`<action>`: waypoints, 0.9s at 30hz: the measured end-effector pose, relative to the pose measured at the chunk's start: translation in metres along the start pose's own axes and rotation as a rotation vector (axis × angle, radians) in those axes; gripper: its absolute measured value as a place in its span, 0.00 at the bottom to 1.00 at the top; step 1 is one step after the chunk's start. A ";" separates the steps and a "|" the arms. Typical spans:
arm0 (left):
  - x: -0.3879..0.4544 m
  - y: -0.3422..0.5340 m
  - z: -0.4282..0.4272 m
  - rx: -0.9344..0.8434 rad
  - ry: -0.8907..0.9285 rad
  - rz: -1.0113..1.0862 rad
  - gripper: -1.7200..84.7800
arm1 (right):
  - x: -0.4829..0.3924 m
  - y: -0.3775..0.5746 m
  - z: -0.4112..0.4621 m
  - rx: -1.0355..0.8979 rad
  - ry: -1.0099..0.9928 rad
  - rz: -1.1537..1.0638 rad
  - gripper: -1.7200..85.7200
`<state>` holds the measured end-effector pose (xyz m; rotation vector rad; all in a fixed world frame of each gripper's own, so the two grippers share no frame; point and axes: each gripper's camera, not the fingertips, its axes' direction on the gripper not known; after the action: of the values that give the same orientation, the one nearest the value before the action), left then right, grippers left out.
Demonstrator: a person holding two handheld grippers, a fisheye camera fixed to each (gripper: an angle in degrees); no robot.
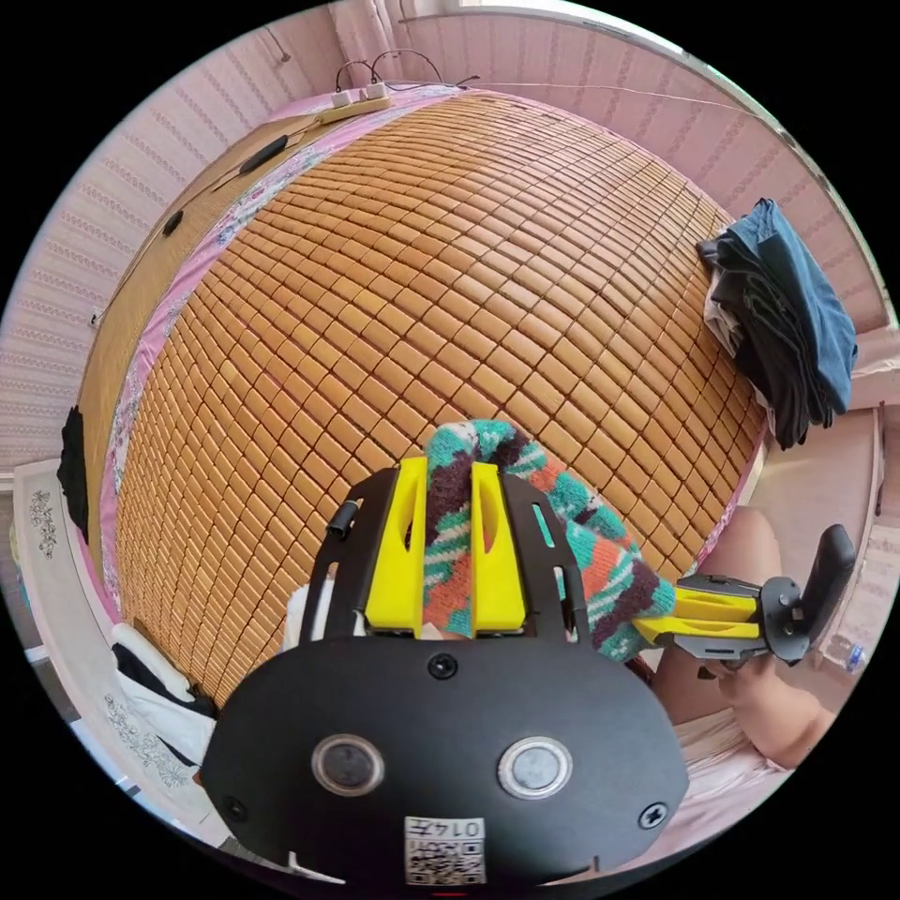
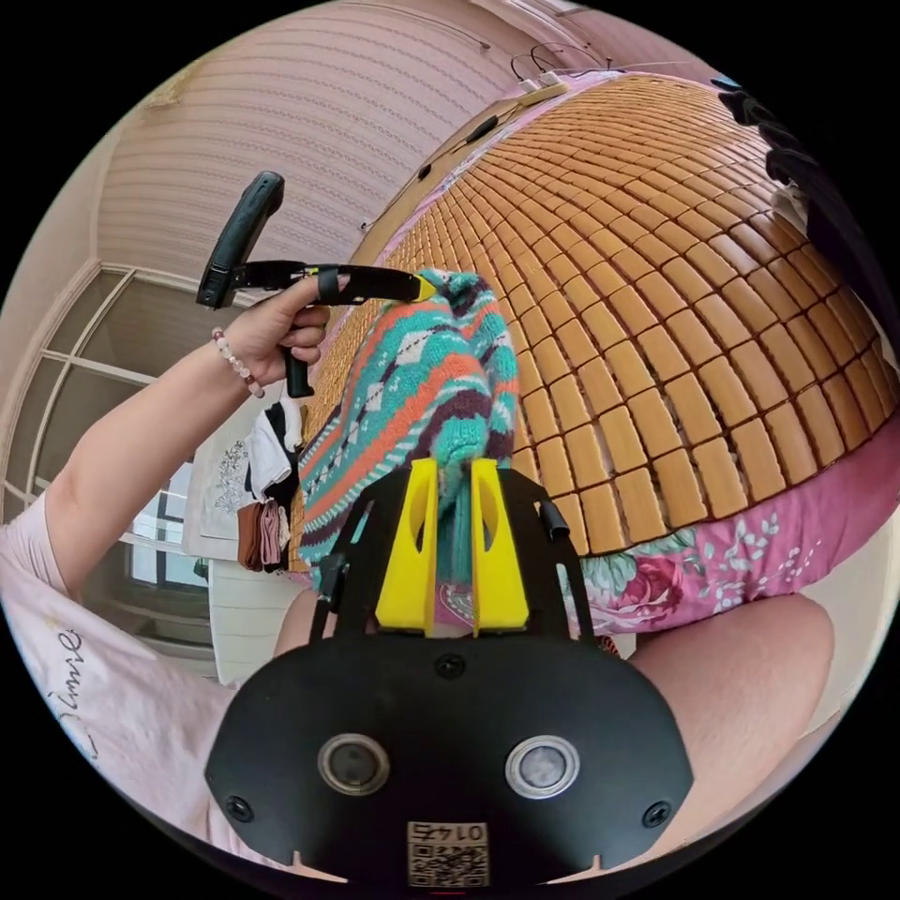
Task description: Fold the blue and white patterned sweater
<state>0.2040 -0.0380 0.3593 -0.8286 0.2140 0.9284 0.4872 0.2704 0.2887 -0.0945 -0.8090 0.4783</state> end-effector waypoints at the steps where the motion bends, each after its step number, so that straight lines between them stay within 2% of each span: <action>1: -0.006 0.002 -0.008 0.019 0.028 -0.020 0.10 | 0.000 0.006 -0.009 0.025 -0.029 0.004 0.07; 7: -0.023 0.026 -0.079 0.245 0.314 -0.027 0.09 | -0.026 0.049 -0.099 0.255 -0.040 -0.072 0.06; 12: -0.054 0.087 -0.142 0.414 0.405 0.041 0.09 | -0.122 0.075 -0.153 0.273 0.046 -0.380 0.06; 15: -0.099 0.158 -0.150 0.460 0.381 -0.020 0.09 | -0.212 0.094 -0.119 0.125 0.086 -0.651 0.06; 17: -0.135 0.224 -0.130 0.447 0.387 -0.138 0.08 | -0.273 0.120 -0.049 -0.093 0.101 -0.868 0.07; 18: -0.142 0.241 -0.122 0.437 0.396 -0.171 0.08 | -0.284 0.128 -0.026 -0.161 0.110 -0.914 0.07; 20: -0.165 0.308 -0.077 0.381 0.402 -0.310 0.05 | -0.311 0.163 0.073 -0.425 0.208 -1.018 0.08; 22: -0.179 0.356 -0.041 0.330 0.346 -0.488 0.03 | -0.320 0.188 0.131 -0.537 0.268 -1.044 0.06; 25: -0.192 0.428 -0.004 0.334 0.426 -0.698 0.01 | -0.347 0.212 0.150 -0.503 0.298 -1.106 0.04; 27: -0.184 0.458 -0.001 0.402 0.467 -0.719 0.01 | -0.364 0.212 0.134 -0.407 0.299 -1.120 0.03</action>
<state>-0.2634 -0.0048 0.2036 -0.6588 0.4535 0.0008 0.0967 0.2833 0.0813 -0.0719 -0.5415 -0.7475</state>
